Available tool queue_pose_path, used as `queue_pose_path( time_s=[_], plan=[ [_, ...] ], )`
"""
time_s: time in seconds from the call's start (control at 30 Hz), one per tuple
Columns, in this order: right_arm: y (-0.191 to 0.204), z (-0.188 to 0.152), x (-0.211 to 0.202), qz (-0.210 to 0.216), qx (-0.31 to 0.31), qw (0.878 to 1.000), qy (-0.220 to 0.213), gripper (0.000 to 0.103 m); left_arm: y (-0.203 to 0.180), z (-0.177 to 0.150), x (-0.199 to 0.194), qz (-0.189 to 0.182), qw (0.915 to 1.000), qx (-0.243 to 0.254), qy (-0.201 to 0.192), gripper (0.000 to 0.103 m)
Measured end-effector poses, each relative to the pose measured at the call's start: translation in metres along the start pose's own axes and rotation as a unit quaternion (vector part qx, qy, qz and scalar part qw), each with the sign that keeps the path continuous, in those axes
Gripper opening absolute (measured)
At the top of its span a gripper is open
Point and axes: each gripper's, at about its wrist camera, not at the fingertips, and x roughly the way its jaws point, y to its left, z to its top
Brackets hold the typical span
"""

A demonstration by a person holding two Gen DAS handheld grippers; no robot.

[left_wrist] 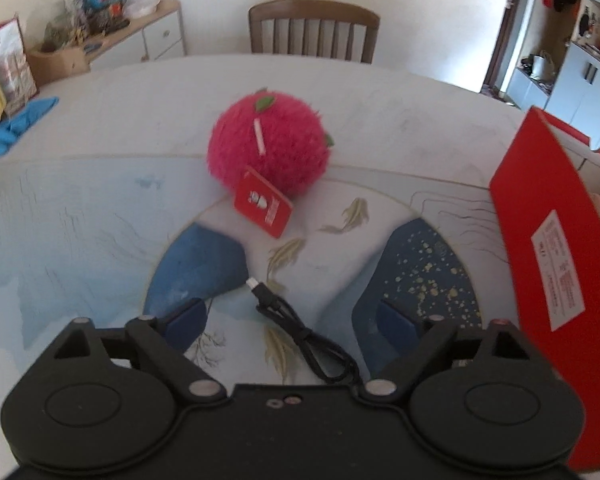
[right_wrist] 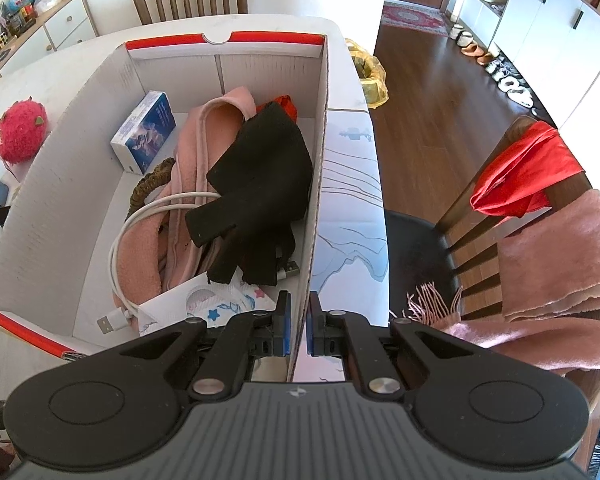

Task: Organize objects
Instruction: 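Move the left gripper back to the table toward the black cable, then close the left gripper on the black USB cable and lift it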

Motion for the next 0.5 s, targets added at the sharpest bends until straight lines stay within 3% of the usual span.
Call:
queue_pose_path(
  time_s=[0.4, 0.5],
  plan=[
    [-0.001, 0.000, 0.001, 0.000, 0.002, 1.000, 0.001, 0.007, 0.000, 0.000, 0.018, -0.011, 0.9993, -0.026, 0.024, 0.053],
    [0.000, 0.000, 0.002, 0.001, 0.002, 1.000, 0.001, 0.007, 0.000, 0.001, 0.018, -0.025, 0.9991, -0.027, 0.020, 0.037]
  ],
)
